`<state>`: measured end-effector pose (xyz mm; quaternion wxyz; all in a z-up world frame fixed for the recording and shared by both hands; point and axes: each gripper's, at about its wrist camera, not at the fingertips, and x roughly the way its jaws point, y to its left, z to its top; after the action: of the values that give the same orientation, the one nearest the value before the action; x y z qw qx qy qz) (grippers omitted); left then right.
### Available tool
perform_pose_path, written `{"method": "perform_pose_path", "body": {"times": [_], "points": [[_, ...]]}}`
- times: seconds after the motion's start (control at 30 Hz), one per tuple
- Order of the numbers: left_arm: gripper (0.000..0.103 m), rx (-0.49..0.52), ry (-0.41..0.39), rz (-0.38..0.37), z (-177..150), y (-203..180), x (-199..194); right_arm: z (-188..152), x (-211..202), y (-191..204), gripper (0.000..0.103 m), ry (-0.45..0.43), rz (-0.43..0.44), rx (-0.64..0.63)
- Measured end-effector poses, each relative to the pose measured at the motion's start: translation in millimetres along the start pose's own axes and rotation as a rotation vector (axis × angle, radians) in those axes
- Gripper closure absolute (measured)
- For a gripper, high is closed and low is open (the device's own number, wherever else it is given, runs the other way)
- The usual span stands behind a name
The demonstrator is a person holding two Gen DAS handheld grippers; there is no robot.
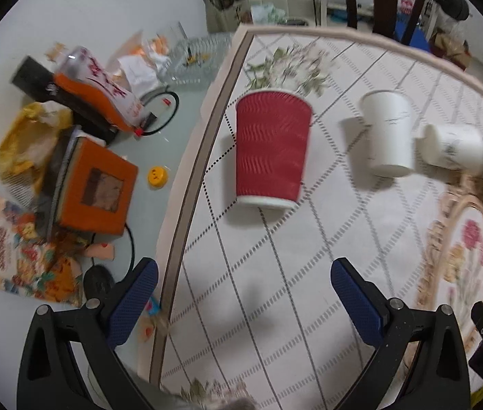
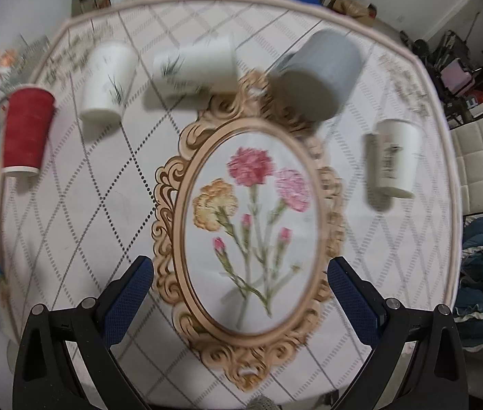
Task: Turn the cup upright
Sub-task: 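Reach the left gripper to the red ribbed cup and close on it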
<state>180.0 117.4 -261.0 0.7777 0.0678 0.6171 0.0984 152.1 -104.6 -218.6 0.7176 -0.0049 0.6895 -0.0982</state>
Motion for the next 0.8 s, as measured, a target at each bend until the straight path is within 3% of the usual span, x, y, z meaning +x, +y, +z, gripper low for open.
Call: {"method": "perform_pose_path", "body": {"times": [0.2,0.4,0.7,0.8], "points": [[0.000,0.011,0.045,-0.045,32.7,6.6,40.2,30.2,51.2,27.7,0.000,0.075,-0.024,-0.013],[0.000,0.018,0.076,-0.099,60.9,2.7,62.4,57.0,73.6,40.9,0.000,0.100,-0.026,0.006],[0.011,0.041,0.132,-0.170,86.4,-8.3,92.1,86.0,88.9,54.5,0.000,0.112,-0.016,0.015],[0.025,0.042,0.151,-0.197,90.6,-10.4,99.6,92.1,93.2,58.9,0.000,0.116,-0.017,0.014]]}}
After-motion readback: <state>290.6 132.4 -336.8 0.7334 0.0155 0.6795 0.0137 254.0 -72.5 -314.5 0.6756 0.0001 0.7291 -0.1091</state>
